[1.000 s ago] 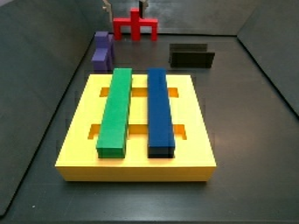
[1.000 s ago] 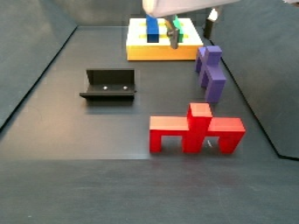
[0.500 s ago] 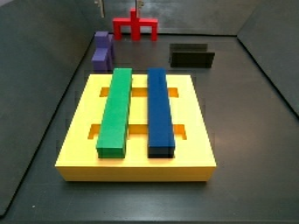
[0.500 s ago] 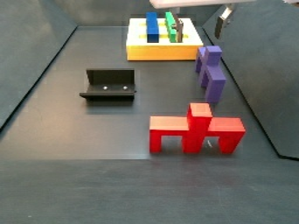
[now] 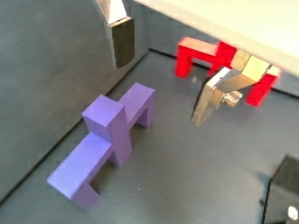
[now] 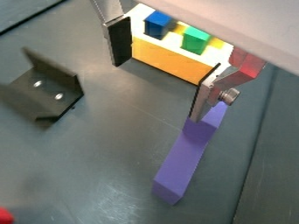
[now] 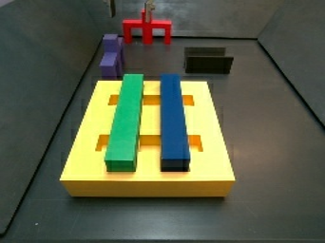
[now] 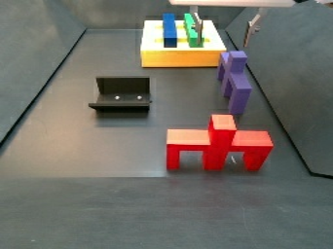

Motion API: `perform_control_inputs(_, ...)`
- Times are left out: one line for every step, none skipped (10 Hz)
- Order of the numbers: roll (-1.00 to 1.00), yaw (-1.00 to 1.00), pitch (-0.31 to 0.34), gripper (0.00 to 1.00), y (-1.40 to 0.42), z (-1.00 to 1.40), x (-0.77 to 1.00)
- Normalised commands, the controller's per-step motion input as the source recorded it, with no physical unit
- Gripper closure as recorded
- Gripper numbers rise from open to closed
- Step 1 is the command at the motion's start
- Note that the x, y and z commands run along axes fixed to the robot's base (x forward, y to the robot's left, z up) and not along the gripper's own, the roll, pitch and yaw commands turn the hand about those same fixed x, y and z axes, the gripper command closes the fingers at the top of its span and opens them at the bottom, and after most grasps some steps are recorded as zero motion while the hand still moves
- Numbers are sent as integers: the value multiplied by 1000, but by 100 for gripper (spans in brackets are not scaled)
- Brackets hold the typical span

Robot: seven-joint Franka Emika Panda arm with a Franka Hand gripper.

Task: Pick up the purple object. Move up. Move to above the board. Insert the purple object.
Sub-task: Pick up the purple object.

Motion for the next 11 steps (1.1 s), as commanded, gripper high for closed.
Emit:
perform_control_inputs(0,-1000,13,0,0,-149,0)
perform_control_inputs(0,-1000,9,0,0,-146,0)
perform_control_inputs(0,-1000,6,0,0,-157,0)
perform_control_inputs(-23,-1000,10,0,0,-146,0)
perform_control_inputs(-34,-1000,10,0,0,-143,0)
perform_control_inputs(-47,-1000,10,0,0,-97,0)
perform_control_inputs(-87,-934,10,0,-97,-66,0)
perform_control_inputs(-90,-926,9,0,-114,-43,0)
perform_control_inputs(-103,-923,10,0,-129,-11,0)
perform_control_inputs(-91,-869,24,0,-206,0,0)
perform_control_inputs(-100,-909,23,0,-171,0,0)
